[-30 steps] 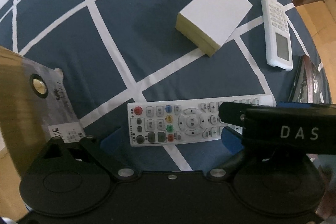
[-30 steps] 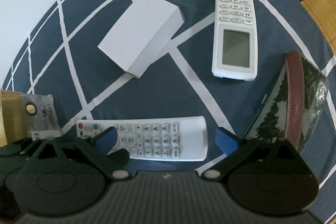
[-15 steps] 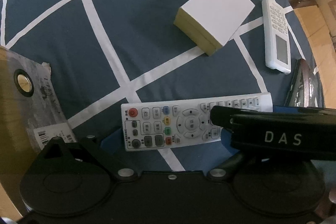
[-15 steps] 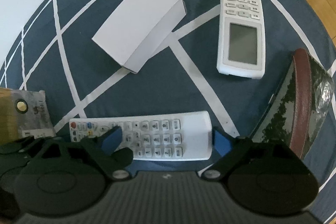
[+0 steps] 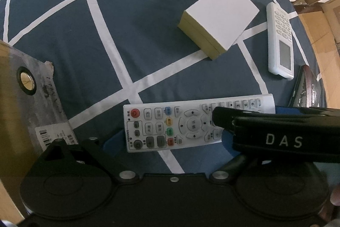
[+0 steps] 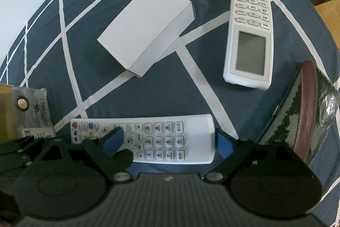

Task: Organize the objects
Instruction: 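Close the right gripper on the white TV remote, then carry the TV remote with the right gripper over the cardboard box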

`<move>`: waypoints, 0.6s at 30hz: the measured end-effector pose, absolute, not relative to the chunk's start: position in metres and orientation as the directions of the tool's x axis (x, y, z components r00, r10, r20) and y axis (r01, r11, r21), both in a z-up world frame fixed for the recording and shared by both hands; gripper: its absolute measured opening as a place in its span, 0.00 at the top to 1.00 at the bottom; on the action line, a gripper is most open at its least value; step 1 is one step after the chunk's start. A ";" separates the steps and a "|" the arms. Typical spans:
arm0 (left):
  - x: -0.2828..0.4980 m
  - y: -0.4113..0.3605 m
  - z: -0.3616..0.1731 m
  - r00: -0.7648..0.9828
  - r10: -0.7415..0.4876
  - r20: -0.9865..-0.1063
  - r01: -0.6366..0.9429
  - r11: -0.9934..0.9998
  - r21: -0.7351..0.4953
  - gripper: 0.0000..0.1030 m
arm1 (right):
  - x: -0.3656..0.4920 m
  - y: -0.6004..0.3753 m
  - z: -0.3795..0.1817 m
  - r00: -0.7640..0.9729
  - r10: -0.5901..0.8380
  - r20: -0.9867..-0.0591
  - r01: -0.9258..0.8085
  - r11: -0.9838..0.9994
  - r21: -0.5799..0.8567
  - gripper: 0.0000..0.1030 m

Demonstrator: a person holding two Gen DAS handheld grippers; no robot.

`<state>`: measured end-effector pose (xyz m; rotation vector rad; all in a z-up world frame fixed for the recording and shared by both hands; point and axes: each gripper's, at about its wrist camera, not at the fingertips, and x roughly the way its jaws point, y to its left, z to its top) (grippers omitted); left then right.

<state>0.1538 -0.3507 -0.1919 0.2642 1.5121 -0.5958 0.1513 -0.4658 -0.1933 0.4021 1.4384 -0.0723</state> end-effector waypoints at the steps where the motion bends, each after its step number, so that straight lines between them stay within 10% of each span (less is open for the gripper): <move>1: 0.153 -0.352 -0.190 -0.046 -0.202 -0.978 0.519 0.832 -0.197 0.08 | 0.151 -0.466 -0.192 0.145 0.191 -0.971 0.287 0.931 0.226 0.12; 18: 0.126 -0.336 -0.122 0.067 -0.220 -0.973 0.524 0.838 -0.154 0.08 | 0.125 -0.456 -0.126 0.255 0.205 -0.945 0.231 0.936 0.266 0.12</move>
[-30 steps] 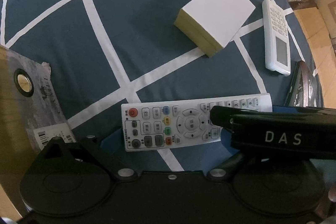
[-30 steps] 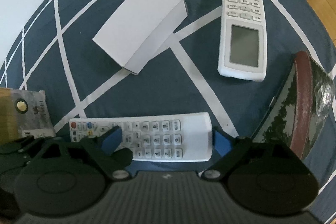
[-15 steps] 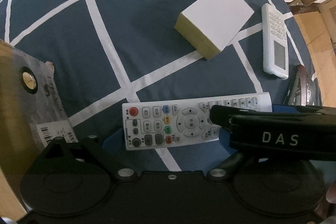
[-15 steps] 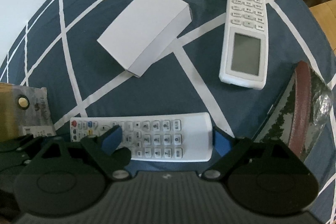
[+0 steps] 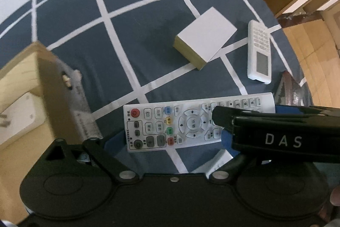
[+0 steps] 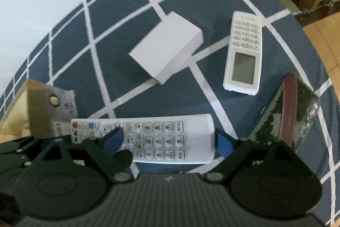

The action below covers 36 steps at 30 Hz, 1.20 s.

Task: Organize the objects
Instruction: 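Carry the TV remote with the right gripper over the cardboard box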

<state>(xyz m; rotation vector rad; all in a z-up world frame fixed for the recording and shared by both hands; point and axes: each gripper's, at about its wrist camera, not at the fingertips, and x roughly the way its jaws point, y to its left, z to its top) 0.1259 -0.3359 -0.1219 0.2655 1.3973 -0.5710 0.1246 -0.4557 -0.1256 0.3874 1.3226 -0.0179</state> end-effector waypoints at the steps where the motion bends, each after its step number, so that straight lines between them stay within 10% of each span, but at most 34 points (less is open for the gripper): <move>1: 0.124 -0.335 -0.119 0.076 -0.222 -0.972 0.524 0.838 -0.150 0.08 | 0.122 -0.454 -0.120 0.263 0.207 -0.942 0.224 0.937 0.268 0.12; 36: 0.068 -0.171 -0.028 0.280 -0.222 -0.934 0.351 0.929 -0.116 0.08 | 0.058 -0.305 -0.031 0.362 0.275 -0.891 -0.042 0.959 0.279 0.12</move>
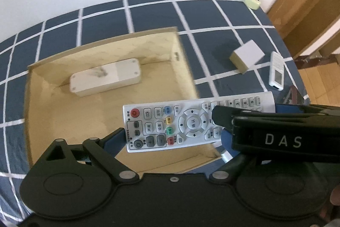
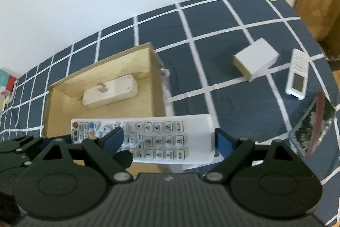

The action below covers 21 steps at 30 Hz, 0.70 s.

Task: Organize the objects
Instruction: 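Carry the TV remote with the right gripper over the cardboard box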

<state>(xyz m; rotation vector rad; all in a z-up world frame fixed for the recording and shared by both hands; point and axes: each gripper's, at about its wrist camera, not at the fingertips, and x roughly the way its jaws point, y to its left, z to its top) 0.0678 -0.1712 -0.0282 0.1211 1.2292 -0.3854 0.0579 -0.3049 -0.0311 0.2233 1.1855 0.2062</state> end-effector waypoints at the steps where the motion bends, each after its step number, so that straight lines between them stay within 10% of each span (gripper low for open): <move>1: 0.067 -0.165 -0.028 0.283 -0.220 -0.934 0.342 0.932 -0.116 0.08 | 0.057 -0.299 -0.031 0.360 0.278 -0.891 -0.051 0.959 0.279 0.12; 21: 0.100 -0.069 -0.051 0.280 -0.183 -0.942 0.180 0.974 -0.136 0.08 | 0.090 -0.194 -0.052 0.275 0.313 -0.909 -0.197 0.944 0.265 0.12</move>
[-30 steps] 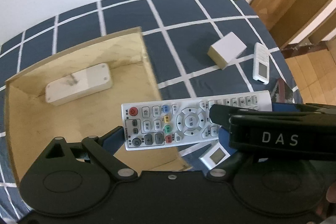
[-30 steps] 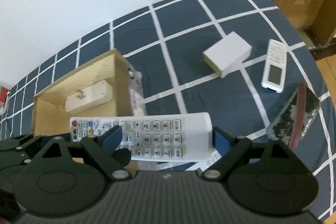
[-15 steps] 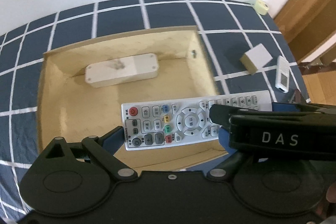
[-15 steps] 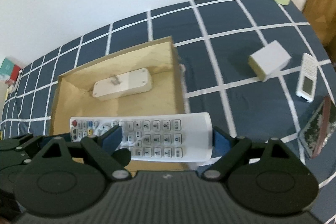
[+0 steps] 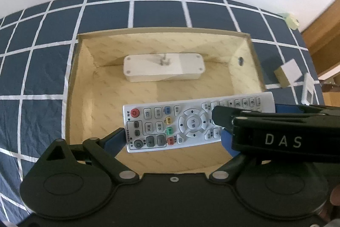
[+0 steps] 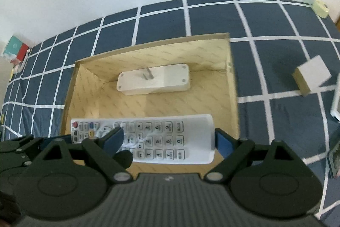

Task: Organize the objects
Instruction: 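Carry the TV remote with the right gripper over the cardboard box, then lower the TV remote into the box beside the power strip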

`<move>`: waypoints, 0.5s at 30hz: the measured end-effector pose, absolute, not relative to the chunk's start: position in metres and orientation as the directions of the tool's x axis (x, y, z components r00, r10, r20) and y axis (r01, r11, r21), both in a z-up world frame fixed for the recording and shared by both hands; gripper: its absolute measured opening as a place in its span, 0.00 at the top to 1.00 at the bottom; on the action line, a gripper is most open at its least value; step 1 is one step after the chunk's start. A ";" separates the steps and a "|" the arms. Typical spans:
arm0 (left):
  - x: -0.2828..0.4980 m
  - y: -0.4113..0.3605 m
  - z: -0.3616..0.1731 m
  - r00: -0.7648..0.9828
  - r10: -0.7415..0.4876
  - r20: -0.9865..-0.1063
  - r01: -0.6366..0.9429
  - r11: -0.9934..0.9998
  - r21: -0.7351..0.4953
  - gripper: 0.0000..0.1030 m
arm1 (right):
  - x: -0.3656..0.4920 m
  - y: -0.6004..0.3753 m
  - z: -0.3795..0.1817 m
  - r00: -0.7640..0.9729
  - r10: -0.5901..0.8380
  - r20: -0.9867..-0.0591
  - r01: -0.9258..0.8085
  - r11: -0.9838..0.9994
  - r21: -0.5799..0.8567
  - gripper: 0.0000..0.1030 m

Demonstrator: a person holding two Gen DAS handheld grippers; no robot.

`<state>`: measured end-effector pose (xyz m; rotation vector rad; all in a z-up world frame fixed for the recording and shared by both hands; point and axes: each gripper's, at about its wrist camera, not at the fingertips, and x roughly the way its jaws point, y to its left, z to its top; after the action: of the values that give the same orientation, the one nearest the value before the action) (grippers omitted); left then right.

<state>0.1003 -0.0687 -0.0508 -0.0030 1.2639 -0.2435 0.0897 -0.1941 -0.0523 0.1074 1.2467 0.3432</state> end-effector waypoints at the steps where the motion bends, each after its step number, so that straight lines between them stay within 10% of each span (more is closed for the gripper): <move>1: 0.104 -0.066 -0.053 0.277 -0.182 -0.943 0.175 0.975 -0.137 0.08 | 0.094 -0.190 -0.055 0.270 0.313 -0.911 -0.200 0.943 0.264 0.12; 15: 0.158 -0.049 -0.103 0.191 -0.170 -0.967 0.166 0.976 -0.139 0.08 | 0.142 -0.162 -0.109 0.183 0.303 -0.935 -0.178 0.946 0.272 0.12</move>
<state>0.1576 -0.0494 -0.1033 -0.0038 1.3579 -0.2356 0.1421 -0.1620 -0.1090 0.1092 1.3449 0.3405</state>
